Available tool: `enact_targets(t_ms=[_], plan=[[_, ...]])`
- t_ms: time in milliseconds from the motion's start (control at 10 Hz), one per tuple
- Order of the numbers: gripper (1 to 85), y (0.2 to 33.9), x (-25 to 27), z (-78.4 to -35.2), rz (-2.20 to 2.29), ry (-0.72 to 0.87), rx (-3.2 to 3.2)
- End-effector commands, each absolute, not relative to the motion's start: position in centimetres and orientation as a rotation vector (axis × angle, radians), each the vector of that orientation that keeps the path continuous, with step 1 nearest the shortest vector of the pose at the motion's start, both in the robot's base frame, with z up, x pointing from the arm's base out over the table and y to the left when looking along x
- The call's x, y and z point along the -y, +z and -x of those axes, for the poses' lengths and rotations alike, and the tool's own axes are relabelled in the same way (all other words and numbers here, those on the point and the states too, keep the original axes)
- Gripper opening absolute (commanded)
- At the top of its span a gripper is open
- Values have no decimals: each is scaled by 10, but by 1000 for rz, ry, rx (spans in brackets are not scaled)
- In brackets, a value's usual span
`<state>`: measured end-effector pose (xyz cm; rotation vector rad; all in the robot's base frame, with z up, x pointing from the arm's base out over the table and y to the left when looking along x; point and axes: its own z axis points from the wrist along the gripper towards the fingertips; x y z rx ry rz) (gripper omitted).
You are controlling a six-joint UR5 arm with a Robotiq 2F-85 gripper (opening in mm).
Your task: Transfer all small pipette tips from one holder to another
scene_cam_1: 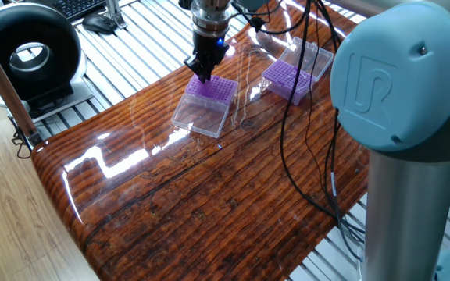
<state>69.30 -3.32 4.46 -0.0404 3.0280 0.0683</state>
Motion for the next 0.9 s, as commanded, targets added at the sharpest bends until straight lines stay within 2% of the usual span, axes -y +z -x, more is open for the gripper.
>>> enact_targets(t_ms=[0,800], plan=[[207,45,33,-694,28,88,-3025],[180,46,33,-692,9,98,-3028]])
